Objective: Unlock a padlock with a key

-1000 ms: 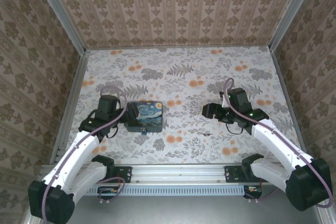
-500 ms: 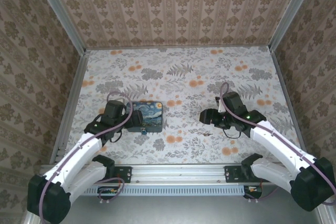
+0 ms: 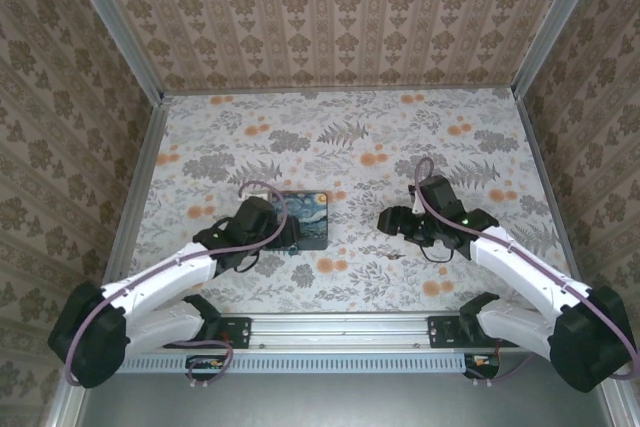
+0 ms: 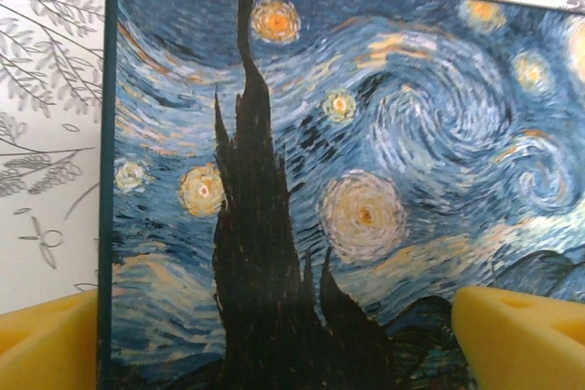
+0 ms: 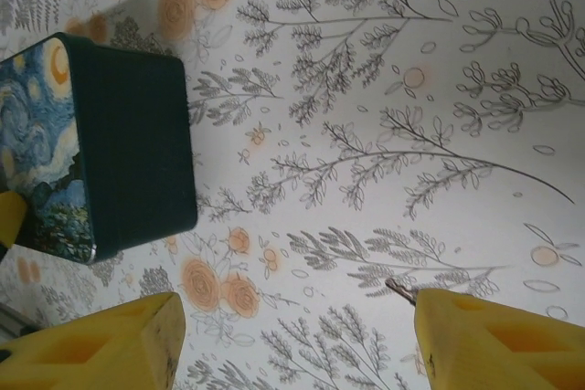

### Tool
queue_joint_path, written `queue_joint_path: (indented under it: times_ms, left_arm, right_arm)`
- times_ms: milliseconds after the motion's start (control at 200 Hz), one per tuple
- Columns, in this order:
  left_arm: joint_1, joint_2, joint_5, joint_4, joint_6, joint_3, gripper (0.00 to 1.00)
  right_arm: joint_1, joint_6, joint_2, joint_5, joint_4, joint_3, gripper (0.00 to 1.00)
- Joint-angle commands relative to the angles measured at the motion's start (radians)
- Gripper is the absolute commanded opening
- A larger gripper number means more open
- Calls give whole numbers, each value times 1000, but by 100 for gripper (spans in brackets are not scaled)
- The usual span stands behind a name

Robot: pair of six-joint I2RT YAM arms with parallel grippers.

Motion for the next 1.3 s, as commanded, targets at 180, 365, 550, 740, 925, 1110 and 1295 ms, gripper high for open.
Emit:
queue_joint_path:
  times_ms: [180,365,550,740,925,1110,1295]
  left_arm:
    - [-134,181,-37,148,-53,114,100]
    - [-184,330,-17,179,-51,213,100]
    - [-191,389,13,221,-64,230,100]
    - [-188,364,-3,234,-69,195,100]
    - [-164,333,20,265,-78,158,100]
    - [-129,334,31,276,-66,146,100]
    - [-78,338,53,307,-45,132,100]
  right_arm:
    - [28,107,87,-93,198,6,66]
    - [42,125,168,-86,258,40,65]
    - [47,142,224,-27,299,23,63]
    - [47,149,294,-19,360,27,58]
    - [47,146,356,-11,382,66,48]
    - [47,160,404,-5,412,98,44]
    - [47,177,465,-16,439,141,43]
